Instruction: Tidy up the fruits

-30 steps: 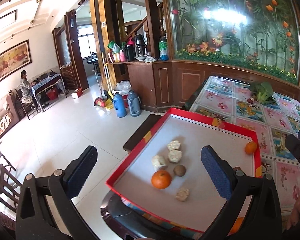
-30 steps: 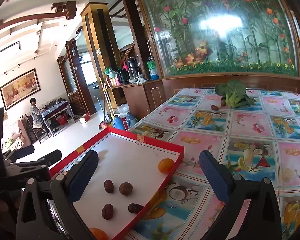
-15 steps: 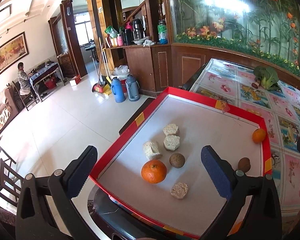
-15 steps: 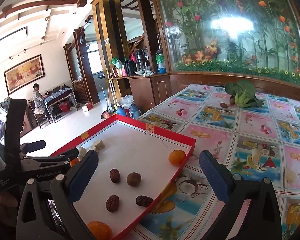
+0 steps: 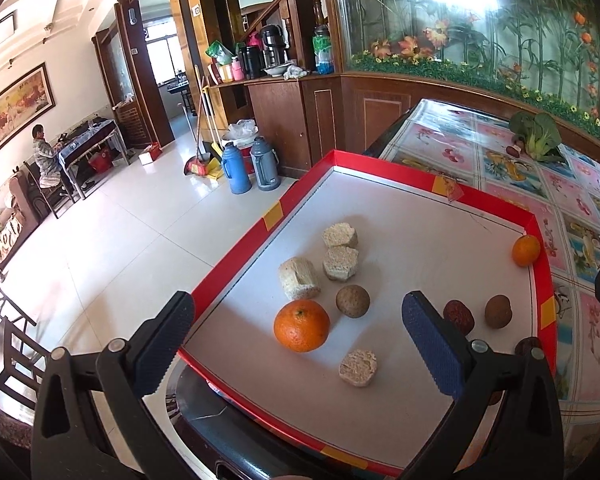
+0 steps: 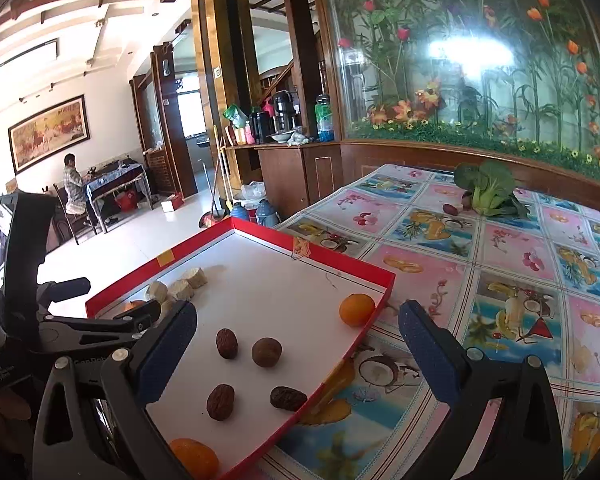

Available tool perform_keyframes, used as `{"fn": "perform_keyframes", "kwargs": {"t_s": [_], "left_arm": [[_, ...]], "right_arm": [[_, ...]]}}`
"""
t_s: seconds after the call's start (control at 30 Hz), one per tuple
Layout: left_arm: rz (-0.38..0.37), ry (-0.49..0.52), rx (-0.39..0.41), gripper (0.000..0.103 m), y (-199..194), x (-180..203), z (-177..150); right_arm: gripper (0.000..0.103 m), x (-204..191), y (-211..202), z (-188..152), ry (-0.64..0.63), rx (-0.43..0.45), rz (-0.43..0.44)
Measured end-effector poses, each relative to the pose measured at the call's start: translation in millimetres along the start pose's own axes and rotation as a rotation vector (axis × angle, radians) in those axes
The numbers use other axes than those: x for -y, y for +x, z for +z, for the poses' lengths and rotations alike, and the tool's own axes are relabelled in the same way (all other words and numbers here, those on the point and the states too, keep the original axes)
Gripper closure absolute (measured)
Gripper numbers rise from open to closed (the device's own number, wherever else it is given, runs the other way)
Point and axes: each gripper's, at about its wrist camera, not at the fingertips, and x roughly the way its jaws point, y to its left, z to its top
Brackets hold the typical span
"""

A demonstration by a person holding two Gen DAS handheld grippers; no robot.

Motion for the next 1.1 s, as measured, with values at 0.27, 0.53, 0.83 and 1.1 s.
{"fn": "perform_keyframes", "kwargs": {"t_s": [0.27, 0.53, 0.83, 1.1], "left_arm": [[-0.004, 0.003, -0.005, 0.0, 0.5, 0.0, -3.5], [-0.006, 0.004, -0.013, 0.0, 2.5, -0.7, -6.4], [-0.012, 0.012, -0.019, 0.0, 4.2, 1.5, -9.5], [-0.007, 0.008, -0.023, 0.0, 5.0, 0.0, -11.9]], "right_arm": [[0.002, -6.2, 2.2, -2.3, -0.041, -0.005, -0.005], [0.002, -6.6, 2.3, -2.3, -0.043, -0.007, -0.003], [0.002, -9.7, 3.9, -4.0, -0.066, -0.006, 0.0], [0.002, -8.9, 4.6, -3.3, -0.065, -0.009, -0.007]]}}
